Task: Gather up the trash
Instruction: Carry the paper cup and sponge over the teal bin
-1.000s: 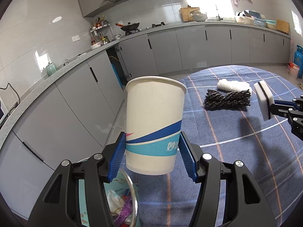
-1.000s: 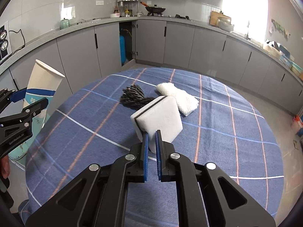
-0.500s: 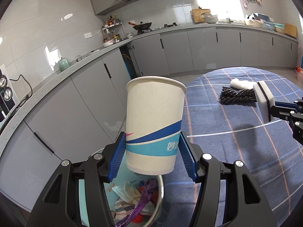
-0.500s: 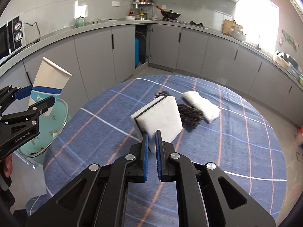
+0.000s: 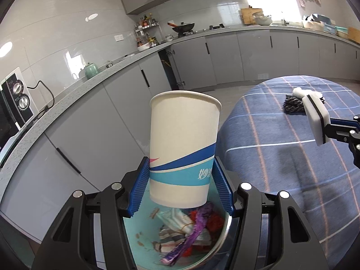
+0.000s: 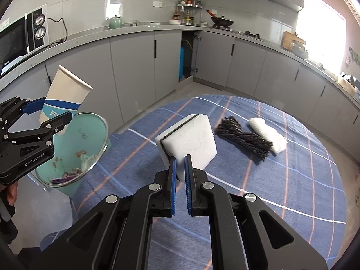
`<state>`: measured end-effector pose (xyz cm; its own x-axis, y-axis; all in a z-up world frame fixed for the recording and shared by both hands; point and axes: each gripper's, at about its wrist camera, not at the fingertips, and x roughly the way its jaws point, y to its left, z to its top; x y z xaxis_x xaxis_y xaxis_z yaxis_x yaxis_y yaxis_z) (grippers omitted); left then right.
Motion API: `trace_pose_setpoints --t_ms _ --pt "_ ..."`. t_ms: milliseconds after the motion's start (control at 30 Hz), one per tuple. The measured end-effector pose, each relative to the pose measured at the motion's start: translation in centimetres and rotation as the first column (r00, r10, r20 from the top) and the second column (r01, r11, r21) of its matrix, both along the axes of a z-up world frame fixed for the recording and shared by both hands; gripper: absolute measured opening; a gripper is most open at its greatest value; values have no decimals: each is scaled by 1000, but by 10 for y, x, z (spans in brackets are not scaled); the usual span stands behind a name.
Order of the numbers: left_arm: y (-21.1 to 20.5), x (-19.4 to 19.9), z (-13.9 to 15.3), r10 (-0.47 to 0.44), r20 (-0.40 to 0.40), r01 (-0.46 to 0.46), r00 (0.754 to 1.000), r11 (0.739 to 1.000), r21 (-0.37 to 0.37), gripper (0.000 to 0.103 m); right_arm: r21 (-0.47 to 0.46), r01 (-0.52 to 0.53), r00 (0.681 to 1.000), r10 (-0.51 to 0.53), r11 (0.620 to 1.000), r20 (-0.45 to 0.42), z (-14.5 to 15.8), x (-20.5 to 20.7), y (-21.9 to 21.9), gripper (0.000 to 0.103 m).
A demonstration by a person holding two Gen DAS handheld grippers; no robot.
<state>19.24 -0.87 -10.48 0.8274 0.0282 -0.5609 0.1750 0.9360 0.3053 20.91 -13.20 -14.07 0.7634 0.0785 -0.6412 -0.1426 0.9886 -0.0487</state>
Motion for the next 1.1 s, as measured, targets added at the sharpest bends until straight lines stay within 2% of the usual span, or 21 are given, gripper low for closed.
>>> trace_pose_setpoints --t_ms 600,1100 --pt "62 -1 -3 107 5 -108 994 993 48 56 -5 -116 993 116 993 4 1 4 57 8" --pt "93 -3 -5 155 2 -155 988 987 42 56 -25 -188 982 188 982 1 4 4 93 8"
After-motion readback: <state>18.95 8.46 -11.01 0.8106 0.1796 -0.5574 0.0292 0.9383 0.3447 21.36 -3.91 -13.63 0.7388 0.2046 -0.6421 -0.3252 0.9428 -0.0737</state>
